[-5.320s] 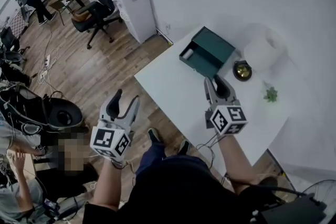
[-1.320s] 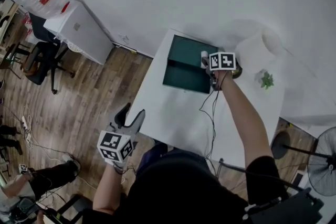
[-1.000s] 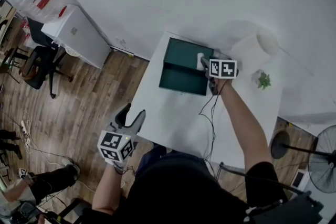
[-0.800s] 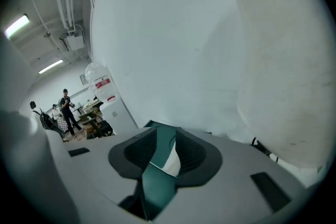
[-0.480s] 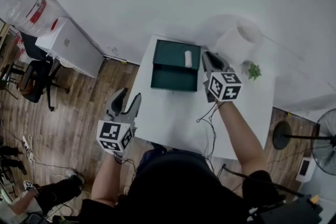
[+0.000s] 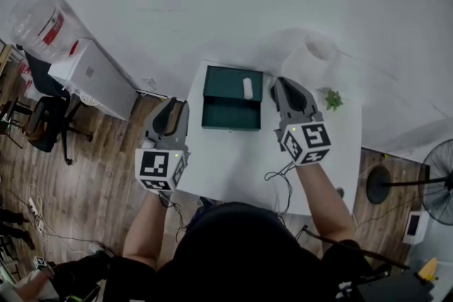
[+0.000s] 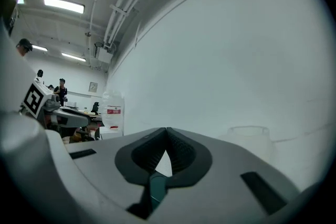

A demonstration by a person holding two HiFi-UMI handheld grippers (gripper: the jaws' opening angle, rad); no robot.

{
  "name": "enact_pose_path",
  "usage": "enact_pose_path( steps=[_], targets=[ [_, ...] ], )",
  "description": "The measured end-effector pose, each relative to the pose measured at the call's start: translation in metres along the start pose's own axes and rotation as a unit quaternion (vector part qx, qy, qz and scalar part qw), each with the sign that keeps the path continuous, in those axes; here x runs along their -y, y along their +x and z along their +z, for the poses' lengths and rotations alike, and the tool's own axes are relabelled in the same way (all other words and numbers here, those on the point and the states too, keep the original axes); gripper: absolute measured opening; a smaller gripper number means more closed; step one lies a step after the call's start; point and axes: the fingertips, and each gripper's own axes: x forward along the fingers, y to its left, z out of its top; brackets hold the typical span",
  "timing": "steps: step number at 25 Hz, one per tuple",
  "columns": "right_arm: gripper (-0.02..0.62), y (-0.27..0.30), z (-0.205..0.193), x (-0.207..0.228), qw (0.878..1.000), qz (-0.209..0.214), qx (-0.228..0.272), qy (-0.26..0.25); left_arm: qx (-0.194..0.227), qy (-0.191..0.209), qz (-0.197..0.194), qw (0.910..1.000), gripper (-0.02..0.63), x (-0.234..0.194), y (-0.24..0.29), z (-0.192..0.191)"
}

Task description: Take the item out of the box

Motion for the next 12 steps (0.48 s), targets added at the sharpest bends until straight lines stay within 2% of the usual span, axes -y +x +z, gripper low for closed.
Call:
enact_pose_path(
  steps=[5, 8, 12],
  targets=[
    [0.006, -0.017, 0.041, -0.024, 0.998, -0.001, 0.044, -0.054, 0.035, -0.001, -0.015, 0.9993, 0.026, 0.001, 0.000, 0.034],
    [0.005, -0.027, 0.054, -0.032, 0.995, -0.012, 0.065, -0.081, 0.066, -0.003, -0.027, 0.9975, 0.011, 0.004, 0.001, 0.050],
    [0.005, -0.041, 0.056, -0.037, 0.993, -0.034, 0.069, -0.089, 0.064, -0.010, -0.041, 0.9970, 0.009, 0.005, -0.001, 0.056]
  ],
)
